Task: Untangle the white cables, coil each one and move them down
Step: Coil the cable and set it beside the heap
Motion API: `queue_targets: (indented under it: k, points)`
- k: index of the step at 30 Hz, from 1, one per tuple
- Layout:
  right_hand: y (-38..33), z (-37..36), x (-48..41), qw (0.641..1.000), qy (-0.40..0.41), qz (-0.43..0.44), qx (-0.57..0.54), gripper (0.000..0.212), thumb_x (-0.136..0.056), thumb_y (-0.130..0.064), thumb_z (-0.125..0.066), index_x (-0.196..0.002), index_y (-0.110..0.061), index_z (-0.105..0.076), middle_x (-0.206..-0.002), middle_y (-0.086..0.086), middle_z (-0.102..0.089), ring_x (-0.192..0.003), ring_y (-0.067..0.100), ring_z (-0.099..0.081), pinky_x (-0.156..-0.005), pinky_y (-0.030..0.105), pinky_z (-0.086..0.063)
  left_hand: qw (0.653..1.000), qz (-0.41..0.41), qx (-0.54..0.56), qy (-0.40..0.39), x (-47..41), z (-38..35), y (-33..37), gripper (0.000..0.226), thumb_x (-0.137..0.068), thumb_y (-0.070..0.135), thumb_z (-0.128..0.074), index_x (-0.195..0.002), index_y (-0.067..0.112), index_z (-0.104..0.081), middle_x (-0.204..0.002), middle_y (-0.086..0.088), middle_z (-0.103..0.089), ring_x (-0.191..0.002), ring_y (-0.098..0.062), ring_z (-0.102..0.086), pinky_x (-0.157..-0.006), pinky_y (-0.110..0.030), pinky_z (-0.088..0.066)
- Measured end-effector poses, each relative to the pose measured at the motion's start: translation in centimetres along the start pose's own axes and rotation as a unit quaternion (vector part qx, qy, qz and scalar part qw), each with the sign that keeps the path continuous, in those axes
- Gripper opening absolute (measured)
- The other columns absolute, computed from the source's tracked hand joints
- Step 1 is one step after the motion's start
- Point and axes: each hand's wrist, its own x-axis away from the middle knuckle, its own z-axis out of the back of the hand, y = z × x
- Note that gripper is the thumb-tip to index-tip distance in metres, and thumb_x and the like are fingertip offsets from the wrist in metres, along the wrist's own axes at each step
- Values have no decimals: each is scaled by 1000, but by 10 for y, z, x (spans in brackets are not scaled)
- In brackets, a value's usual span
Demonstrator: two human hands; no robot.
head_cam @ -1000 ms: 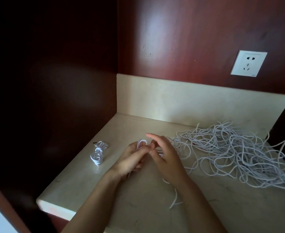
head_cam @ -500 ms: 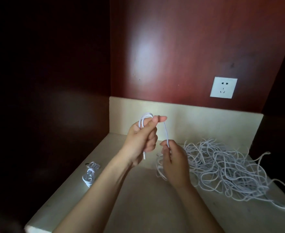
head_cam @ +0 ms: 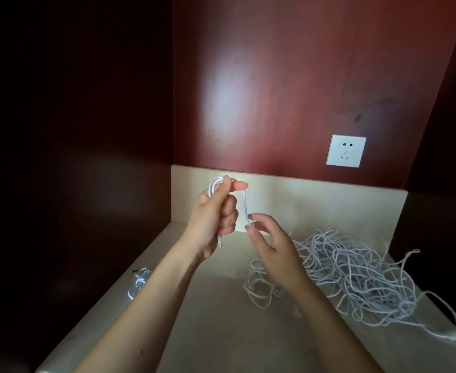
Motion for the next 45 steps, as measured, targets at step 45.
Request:
queue_targets:
  k: [45]
  points:
    - [5, -11, 33, 994, -88, 72, -3, 14, -85, -27, -60, -75, -17, -63, -70, -5, -57, -65, 9, -53, -63, 27, -41, 948, -107, -147, 260, 3, 50, -24, 26, -102, 25, -34, -77, 20, -39, -58, 10, -34, -49, -7, -30, -47, -23, -30]
